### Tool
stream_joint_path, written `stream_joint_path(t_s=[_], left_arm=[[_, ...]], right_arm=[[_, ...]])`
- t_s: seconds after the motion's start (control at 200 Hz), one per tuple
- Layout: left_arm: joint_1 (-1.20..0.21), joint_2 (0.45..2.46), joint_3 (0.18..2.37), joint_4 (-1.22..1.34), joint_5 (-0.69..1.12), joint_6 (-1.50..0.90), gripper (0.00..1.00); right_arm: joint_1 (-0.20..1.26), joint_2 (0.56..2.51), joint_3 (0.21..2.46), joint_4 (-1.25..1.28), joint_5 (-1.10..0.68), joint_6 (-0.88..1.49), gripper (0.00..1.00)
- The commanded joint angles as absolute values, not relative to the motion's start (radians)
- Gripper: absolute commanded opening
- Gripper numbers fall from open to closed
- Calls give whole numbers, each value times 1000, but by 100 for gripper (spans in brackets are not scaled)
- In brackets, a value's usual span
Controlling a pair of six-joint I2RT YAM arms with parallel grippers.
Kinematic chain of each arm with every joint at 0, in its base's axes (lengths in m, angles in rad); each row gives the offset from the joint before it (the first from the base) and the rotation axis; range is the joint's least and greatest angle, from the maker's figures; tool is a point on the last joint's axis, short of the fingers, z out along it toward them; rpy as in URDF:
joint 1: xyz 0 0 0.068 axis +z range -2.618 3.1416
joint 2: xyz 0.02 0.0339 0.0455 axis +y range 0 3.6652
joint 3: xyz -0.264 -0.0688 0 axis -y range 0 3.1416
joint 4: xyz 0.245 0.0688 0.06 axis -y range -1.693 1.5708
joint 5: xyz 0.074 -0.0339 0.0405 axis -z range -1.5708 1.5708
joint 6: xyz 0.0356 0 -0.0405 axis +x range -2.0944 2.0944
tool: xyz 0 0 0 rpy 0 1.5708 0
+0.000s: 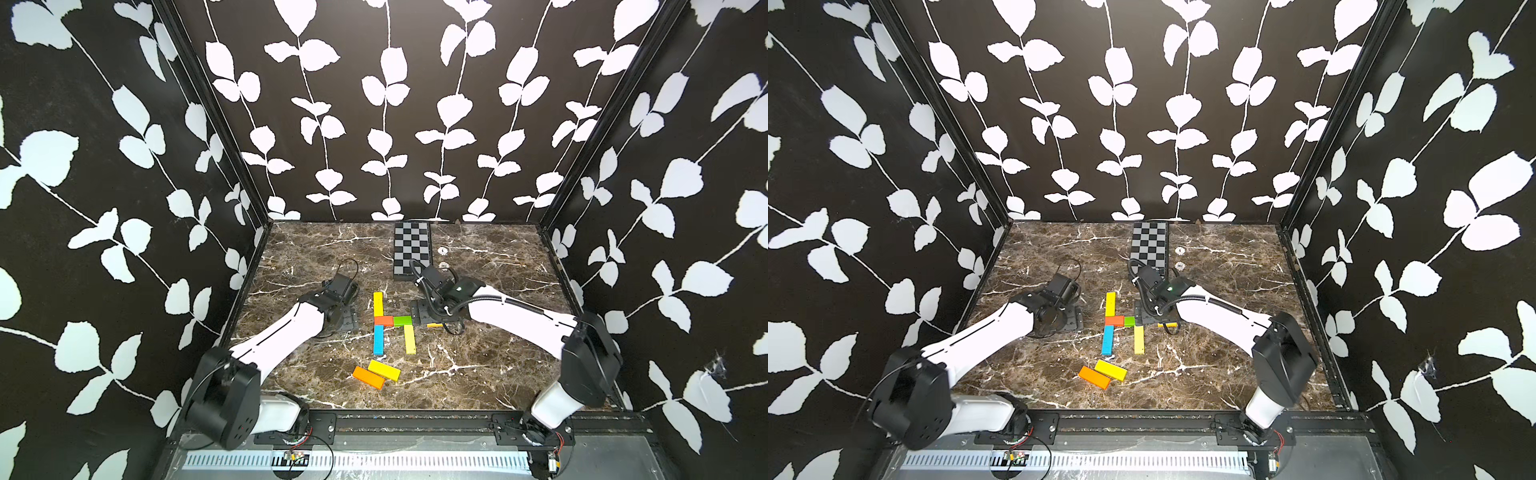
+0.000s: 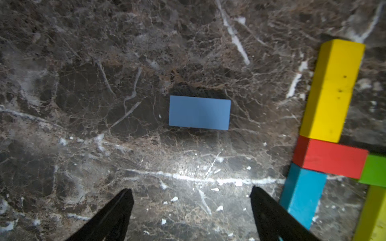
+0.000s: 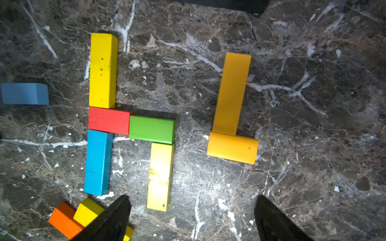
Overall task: Assemble the letter h with building blocks
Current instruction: Pick up the building block from the center of the board.
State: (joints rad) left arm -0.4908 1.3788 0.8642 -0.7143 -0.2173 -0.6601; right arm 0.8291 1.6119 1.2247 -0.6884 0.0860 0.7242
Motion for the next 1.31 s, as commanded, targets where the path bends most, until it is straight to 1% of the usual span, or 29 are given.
stream_joint_path(t_s=[0.0,0.125,0.33,0.55,0.755,0.84,0.94,1.026,1.111,1.191,1.301], left_arm=[[-482,1454,916,-733,-216,-621,92],[-467,1533,943,-691,-218,-612,93],[-415,1602,959,-638,-206,-613,93],[-399,1671,970,-570,-150,-606,82],[-390,1711,955,-526,-148,-607,75],[-380,1725,941,-500,-130,-609,68],[-373,1733,927,-483,-109,-611,58],[-373,1725,916,-478,-104,-611,49],[-373,1706,926,-507,-119,-601,44],[-374,1653,956,-569,-136,-591,42],[-403,1529,997,-610,-130,-591,42]], right_arm=[[833,1556,1154,-686,89,774,91],[834,1534,1113,-677,75,778,90],[834,1521,1097,-683,79,769,90],[834,1518,1100,-684,77,763,87],[834,1496,1088,-697,85,762,83],[833,1483,1084,-706,91,765,82],[830,1464,1079,-716,101,767,81],[828,1447,1073,-719,106,771,80],[816,1429,1067,-721,111,780,80],[788,1396,1057,-734,116,788,79],[694,1303,1013,-758,132,795,79]])
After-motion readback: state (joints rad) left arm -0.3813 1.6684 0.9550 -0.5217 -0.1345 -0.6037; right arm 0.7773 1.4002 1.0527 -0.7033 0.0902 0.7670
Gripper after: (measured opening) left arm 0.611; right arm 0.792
